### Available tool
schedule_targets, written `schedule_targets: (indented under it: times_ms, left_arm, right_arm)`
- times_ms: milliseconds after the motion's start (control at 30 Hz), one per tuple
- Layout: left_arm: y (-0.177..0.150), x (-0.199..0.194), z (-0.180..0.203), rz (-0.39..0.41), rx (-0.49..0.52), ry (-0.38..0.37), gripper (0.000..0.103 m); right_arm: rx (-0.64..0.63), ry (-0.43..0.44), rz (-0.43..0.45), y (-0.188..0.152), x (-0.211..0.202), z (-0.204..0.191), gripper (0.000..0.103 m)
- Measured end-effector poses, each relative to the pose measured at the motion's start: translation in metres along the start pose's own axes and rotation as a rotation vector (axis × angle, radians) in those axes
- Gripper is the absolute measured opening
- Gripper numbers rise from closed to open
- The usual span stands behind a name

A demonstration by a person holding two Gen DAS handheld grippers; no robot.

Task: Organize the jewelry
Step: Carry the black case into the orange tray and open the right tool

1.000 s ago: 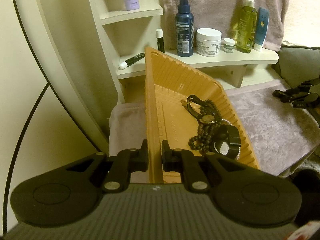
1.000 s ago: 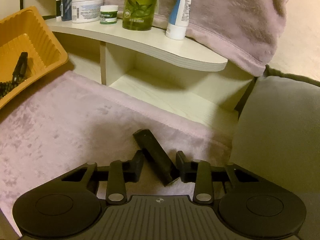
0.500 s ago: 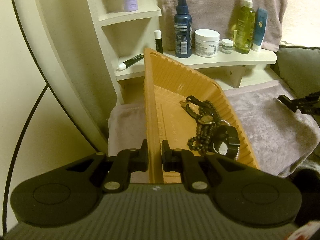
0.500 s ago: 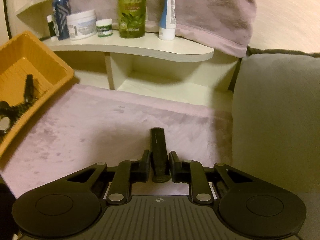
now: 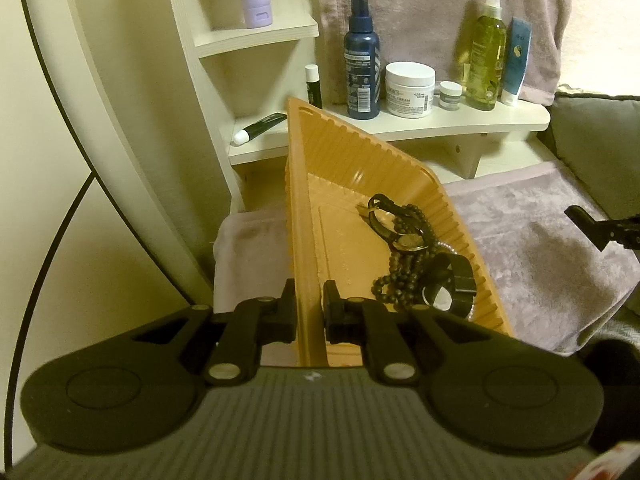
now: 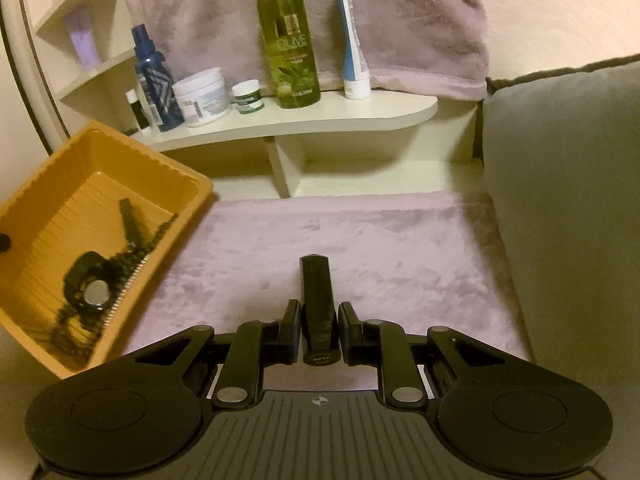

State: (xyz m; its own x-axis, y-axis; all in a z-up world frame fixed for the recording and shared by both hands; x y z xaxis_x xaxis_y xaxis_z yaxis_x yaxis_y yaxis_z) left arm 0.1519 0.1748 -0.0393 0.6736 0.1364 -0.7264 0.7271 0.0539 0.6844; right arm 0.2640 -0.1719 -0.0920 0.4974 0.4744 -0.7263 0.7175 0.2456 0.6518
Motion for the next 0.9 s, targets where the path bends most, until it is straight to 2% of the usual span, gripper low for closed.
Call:
schedule_targets:
  times_ms: [367,900]
  left_arm:
    - [0.002,-0.002,0.003,0.009,0.003,-0.009,0.011]
    - [-0.002,0.002,-0.005,-0.004,-0.006,-0.020,0.011]
  right_arm:
    - [0.029,0.072,0.007,-0.004,-0.010,-0.039,0.020]
    - [-0.059,0.184,0.031,0.016,0.001,-0.107,0.020]
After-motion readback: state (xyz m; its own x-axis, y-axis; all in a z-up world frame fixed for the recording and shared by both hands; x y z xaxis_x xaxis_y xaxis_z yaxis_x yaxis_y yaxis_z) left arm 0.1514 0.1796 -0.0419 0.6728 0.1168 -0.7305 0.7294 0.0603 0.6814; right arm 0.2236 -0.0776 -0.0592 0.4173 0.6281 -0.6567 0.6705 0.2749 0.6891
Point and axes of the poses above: each gripper's, at about its wrist camera, not at the fingertips, and x roughly the way its jaws point, z to its right, y to its top, the point moved 10 cm from there along x, roughly the way its jaws point, and after that the axes turned 4 degrees about -x, right-handed, at the moved point
